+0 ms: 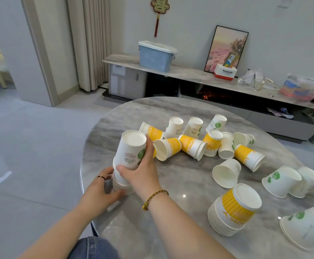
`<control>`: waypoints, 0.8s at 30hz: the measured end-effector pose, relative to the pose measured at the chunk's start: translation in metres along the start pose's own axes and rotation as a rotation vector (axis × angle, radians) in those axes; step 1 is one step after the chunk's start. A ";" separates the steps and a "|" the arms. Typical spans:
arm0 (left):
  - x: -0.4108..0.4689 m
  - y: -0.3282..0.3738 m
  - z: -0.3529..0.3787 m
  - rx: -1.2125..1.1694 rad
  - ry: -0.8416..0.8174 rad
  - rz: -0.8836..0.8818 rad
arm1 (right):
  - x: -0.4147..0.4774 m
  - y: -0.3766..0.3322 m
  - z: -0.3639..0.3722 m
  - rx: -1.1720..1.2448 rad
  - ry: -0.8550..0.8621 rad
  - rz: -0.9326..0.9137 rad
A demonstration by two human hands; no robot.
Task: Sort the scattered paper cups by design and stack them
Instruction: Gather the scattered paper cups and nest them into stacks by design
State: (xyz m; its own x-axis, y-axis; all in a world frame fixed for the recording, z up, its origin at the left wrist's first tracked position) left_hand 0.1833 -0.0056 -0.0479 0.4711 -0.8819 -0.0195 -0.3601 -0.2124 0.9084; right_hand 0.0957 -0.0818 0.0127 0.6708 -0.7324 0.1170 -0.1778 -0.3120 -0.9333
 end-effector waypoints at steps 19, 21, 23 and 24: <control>-0.027 0.037 0.002 0.355 0.094 0.176 | -0.093 0.030 -0.096 -0.315 0.079 -0.110; -0.031 0.048 0.013 0.366 -0.001 0.225 | -0.109 0.032 -0.116 -0.325 0.136 -0.149; -0.034 0.061 0.036 0.373 -0.147 0.238 | -0.125 0.029 -0.138 -0.342 0.227 -0.190; -0.035 0.068 0.050 0.358 -0.214 0.251 | -0.131 0.027 -0.149 -0.360 0.281 -0.206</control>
State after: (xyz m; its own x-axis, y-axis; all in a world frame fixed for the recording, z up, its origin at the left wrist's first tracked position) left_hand 0.1021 -0.0108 -0.0066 0.1718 -0.9831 0.0626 -0.7137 -0.0804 0.6959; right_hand -0.1045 -0.0841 0.0228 0.5067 -0.7530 0.4199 -0.3322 -0.6199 -0.7109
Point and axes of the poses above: each hand's wrist, its own x-axis towards the middle knuckle, its own z-axis out of the palm, y = z × x, the point moved 5 cm from there along x, towards the middle knuckle, and after that the axes turned 5 degrees about -y, right-handed, at the moved point
